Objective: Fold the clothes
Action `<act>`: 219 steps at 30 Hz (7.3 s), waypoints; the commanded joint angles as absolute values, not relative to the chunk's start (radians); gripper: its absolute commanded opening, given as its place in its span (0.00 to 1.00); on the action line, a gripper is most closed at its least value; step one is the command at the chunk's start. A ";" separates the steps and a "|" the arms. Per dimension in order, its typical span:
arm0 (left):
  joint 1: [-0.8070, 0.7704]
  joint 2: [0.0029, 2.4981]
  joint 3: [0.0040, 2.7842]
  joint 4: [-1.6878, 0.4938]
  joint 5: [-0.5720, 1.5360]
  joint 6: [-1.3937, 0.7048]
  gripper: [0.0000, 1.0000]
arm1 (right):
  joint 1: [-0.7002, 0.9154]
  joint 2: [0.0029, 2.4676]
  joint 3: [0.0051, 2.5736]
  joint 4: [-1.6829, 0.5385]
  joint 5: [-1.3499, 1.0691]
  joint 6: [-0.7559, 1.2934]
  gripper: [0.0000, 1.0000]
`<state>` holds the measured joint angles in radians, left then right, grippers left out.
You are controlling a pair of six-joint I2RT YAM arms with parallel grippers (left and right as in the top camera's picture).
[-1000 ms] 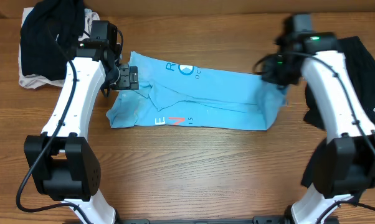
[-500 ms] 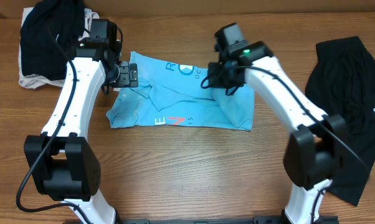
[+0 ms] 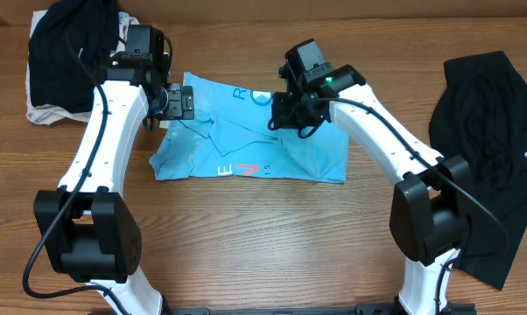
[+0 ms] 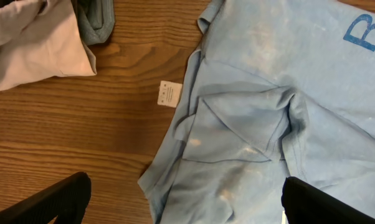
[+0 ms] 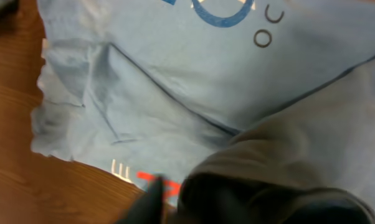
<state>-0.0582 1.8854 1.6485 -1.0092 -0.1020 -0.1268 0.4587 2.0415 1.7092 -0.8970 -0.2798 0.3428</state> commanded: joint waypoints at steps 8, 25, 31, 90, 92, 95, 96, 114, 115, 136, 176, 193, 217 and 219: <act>-0.051 1.879 1.672 -0.993 -0.115 -0.108 1.00 | 0.410 2.019 1.768 -0.948 -0.338 0.315 0.84; -0.051 1.879 1.672 -0.990 -0.114 -0.108 1.00 | 0.332 2.026 1.503 -0.901 -0.316 0.498 0.61; -0.051 1.879 1.672 -0.990 -0.114 -0.108 1.00 | 0.348 2.026 1.452 -0.831 -0.340 0.510 0.56; -0.051 1.879 1.672 -0.989 -0.111 -0.109 1.00 | 0.398 2.032 1.466 -0.570 -0.263 0.243 0.54; -0.051 1.879 1.672 -0.989 -0.111 -0.109 1.00 | 0.404 2.043 1.465 -0.562 -0.263 0.220 0.52; -0.051 1.879 1.672 -0.990 -0.111 -0.108 1.00 | 0.406 2.074 1.465 -0.561 -0.264 0.208 0.52; -0.051 1.879 1.672 -0.990 -0.112 -0.108 1.00 | 0.406 2.082 1.465 -0.560 -0.269 0.208 0.51; -0.051 1.879 1.672 -0.989 -0.112 -0.108 1.00 | 0.404 2.087 1.465 -0.560 -0.285 0.101 0.29; -0.051 1.879 1.672 -0.989 -0.112 -0.108 1.00 | 0.404 2.087 1.465 -0.566 -0.297 0.080 0.23; -0.051 1.879 1.672 -0.983 -0.111 -0.108 1.00 | 0.387 1.907 1.602 -0.833 -0.418 -0.017 0.04; -0.051 2.031 1.670 -0.997 0.185 0.196 1.00 | 0.348 1.938 1.599 -0.976 -0.321 0.164 0.85; 0.004 2.138 1.670 -0.893 0.178 0.198 1.00 | 0.305 1.938 1.597 -1.050 -0.252 0.163 0.88; 0.033 2.204 1.654 -0.909 0.252 0.304 1.00 | 0.305 1.938 1.597 -1.055 -0.250 0.176 0.88; 0.033 2.211 1.654 -0.911 0.231 0.279 1.00 | 0.305 1.938 1.597 -1.054 -0.250 0.176 0.88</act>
<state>0.0391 2.1845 1.6566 -0.9085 0.2424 0.2882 0.3080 1.9465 1.5761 -1.0584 -0.2554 0.1654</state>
